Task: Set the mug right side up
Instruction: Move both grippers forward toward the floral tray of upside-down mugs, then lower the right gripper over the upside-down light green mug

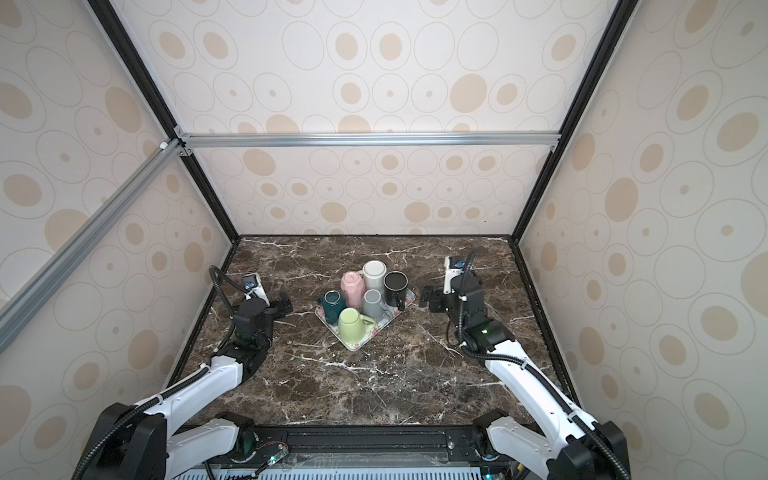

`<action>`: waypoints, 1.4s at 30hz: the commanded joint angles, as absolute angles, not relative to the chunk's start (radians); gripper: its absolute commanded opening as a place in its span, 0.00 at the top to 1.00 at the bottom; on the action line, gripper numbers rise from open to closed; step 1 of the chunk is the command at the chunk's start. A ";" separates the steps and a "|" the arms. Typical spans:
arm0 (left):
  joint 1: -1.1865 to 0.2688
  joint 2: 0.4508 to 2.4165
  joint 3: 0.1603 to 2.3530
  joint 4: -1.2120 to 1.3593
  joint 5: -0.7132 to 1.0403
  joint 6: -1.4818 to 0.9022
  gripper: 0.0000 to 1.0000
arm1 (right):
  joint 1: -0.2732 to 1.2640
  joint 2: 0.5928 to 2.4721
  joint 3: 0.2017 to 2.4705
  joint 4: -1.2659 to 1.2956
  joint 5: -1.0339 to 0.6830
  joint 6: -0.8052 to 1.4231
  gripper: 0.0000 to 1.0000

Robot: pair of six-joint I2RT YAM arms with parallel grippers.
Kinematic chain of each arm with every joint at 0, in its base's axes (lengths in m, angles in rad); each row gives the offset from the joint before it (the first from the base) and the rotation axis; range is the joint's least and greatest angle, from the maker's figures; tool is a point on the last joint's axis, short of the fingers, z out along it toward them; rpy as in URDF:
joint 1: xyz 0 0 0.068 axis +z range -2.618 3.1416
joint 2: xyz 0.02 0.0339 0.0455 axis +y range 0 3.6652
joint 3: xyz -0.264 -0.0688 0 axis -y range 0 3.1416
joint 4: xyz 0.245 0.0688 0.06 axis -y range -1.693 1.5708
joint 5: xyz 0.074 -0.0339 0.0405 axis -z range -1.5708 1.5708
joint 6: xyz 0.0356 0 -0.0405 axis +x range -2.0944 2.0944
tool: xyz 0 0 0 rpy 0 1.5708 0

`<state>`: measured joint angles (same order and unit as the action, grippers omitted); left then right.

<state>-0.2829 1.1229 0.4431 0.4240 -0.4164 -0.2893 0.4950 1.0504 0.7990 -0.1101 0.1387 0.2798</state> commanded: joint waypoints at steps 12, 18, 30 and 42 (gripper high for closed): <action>-0.356 1.083 0.413 0.423 -0.125 -0.375 0.02 | 0.723 1.224 0.859 -0.203 0.007 0.283 0.00; -0.380 1.062 0.404 0.455 -0.060 -0.390 0.02 | 0.725 1.317 0.892 -0.212 -0.154 0.138 0.00; -0.392 1.071 0.374 0.484 -0.040 -0.416 0.02 | 0.727 1.398 0.915 -0.140 -0.215 -0.110 0.10; -0.394 1.039 0.339 0.504 -0.096 -0.407 0.02 | 0.726 1.529 0.994 -0.054 -0.316 -0.120 0.14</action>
<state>-0.3847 1.0599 0.3405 0.4774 -0.0753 -0.4042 0.7227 1.5078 0.9680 -0.0761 -0.2737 -0.0853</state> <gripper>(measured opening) 0.984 0.864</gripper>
